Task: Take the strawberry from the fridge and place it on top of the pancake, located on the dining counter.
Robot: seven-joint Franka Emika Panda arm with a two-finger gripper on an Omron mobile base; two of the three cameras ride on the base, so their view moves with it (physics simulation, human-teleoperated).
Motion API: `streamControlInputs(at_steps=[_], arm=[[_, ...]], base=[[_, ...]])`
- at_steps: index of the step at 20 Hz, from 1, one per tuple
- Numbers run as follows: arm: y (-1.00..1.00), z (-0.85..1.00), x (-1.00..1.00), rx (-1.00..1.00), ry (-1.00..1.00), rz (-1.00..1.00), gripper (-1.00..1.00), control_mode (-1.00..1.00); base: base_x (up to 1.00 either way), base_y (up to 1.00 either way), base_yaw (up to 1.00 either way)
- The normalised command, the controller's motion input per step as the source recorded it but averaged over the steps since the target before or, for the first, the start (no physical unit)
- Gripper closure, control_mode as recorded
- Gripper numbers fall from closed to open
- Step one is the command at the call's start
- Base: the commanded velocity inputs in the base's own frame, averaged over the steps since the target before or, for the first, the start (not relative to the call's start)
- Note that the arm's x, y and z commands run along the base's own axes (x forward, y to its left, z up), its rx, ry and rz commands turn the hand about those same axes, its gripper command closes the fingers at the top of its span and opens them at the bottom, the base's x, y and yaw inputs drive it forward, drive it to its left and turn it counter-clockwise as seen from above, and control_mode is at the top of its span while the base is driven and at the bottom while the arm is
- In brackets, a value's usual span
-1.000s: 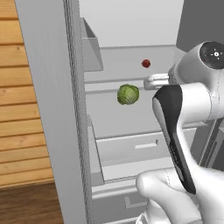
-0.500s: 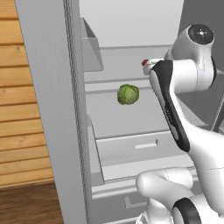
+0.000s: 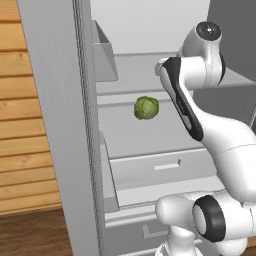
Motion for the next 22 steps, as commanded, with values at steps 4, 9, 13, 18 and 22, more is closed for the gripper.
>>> streamControlInputs(at_steps=[4, 9, 13, 18, 22], arm=[[0.07, -0.03, 0.53, 0.00, 0.00, 0.00, -1.00, -1.00], [0.18, -0.04, 0.35, 0.00, 0.00, 0.00, -1.00, -1.00], [0.11, -0.05, 0.38, 0.00, 0.00, 0.00, -1.00, -1.00], [-0.08, -0.08, 0.32, 0.00, 0.00, 0.00, -1.00, -1.00], [-0.13, -0.24, 0.07, 0.00, 0.04, 0.00, -1.00, -1.00]], base=[[0.00, 0.00, 0.00], [0.00, 0.00, 0.00], [0.00, 0.00, 0.00], [0.00, 0.00, 0.00], [0.00, 0.00, 0.00]])
